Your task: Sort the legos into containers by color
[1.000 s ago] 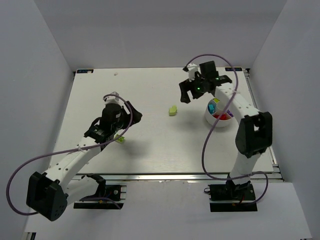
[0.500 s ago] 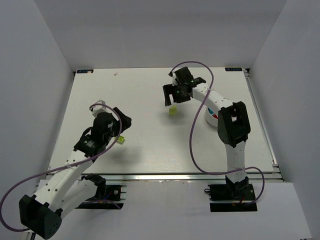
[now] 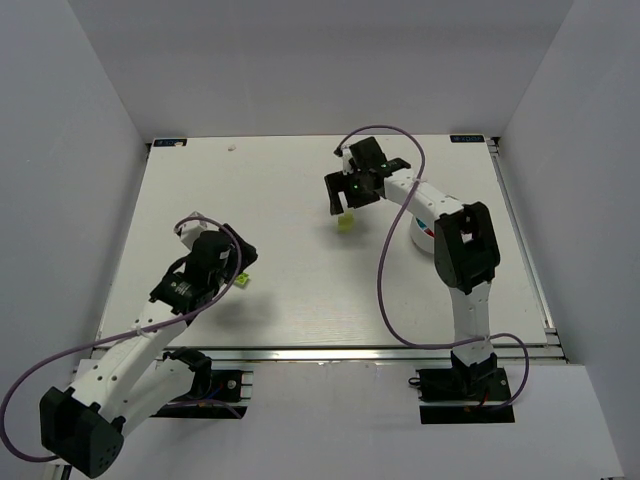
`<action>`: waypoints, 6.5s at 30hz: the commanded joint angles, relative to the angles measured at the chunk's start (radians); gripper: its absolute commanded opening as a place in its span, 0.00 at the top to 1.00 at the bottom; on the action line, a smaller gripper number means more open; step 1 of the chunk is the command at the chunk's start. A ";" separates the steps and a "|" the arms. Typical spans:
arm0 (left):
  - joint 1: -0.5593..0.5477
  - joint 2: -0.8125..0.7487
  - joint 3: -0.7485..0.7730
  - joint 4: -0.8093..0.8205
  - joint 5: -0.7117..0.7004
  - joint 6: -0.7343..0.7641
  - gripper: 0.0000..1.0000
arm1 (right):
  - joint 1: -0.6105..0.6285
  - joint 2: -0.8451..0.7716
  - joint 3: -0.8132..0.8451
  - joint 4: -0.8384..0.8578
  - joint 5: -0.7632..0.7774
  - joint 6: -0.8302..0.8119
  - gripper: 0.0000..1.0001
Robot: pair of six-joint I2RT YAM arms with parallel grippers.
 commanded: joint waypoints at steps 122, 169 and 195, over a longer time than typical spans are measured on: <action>0.049 0.340 0.140 0.166 0.370 0.086 0.22 | -0.678 -0.410 -0.118 -0.472 -0.370 -1.082 1.00; 0.046 0.439 0.086 0.314 0.508 0.017 0.21 | -0.424 -0.727 -0.560 -0.074 -0.833 -1.298 0.16; 0.046 0.367 0.015 0.376 0.437 -0.017 0.18 | -0.163 -0.325 -0.259 0.002 -0.644 -1.021 0.11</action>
